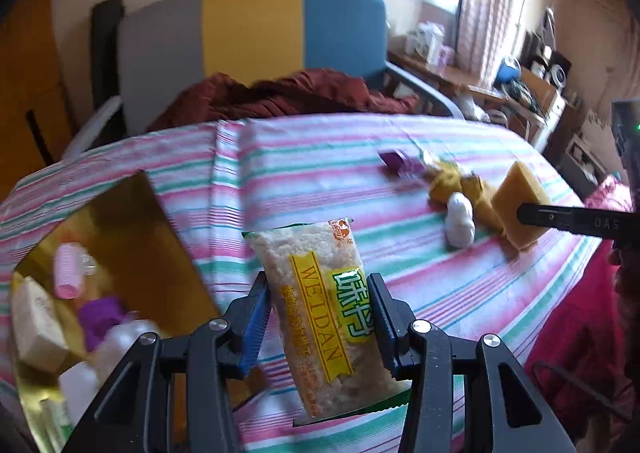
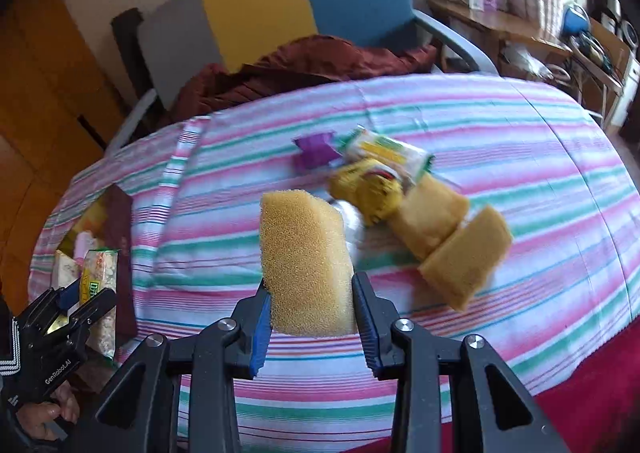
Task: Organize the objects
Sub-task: 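Place snack bag in tray with left gripper while right gripper drops yellow sponge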
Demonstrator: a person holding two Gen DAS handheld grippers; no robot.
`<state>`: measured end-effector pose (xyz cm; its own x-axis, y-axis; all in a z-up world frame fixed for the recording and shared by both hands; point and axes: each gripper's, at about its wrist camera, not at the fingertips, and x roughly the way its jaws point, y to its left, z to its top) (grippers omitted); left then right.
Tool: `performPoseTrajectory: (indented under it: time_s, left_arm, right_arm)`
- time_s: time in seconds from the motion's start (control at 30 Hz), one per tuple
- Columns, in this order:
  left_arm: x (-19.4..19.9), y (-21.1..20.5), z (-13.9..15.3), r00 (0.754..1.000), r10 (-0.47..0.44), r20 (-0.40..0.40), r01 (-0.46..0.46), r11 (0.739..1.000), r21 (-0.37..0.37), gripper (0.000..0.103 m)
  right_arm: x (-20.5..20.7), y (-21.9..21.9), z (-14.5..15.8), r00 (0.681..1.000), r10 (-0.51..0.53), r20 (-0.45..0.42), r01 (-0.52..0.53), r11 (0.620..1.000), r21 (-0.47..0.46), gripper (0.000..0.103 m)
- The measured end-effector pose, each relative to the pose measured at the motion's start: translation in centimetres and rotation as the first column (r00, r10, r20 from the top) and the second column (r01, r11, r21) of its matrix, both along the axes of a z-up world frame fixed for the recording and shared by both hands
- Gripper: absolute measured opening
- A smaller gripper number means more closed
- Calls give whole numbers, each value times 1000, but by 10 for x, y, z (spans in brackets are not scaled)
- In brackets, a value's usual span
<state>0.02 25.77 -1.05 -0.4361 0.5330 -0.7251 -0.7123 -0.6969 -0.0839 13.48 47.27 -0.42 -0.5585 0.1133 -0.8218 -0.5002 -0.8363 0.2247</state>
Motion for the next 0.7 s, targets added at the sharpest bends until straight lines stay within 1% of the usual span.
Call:
performPoseTrajectory:
  time_s: [0.1,0.23,0.43,0.6,0.7]
  left_arm:
    - [-4,-23,11,998,53,-22,-53,998,19,48]
    - [-12,-51,15,992,121,-25,-120,992,33,48]
    - [-21,-95,12,976,218,-4,-217,975,44,48]
    - [-27,-135,8,954,301,12,-301,951,64,48]
    - [-33,-168,4,927,374,34,-376,924,74,48]
  right_arm:
    - [-16,-19,10,997,68,-40,-67,998,3,37]
    - [-41,-50,15,983,169,-66,-169,986,-5,37]
    - [-80,-102,15,945,316,-79,-318,948,-10,37]
    - [-108,-144,18,903,422,-73,-424,906,1,37]
    - [-125,-168,18,876,478,-62,-479,878,5,37]
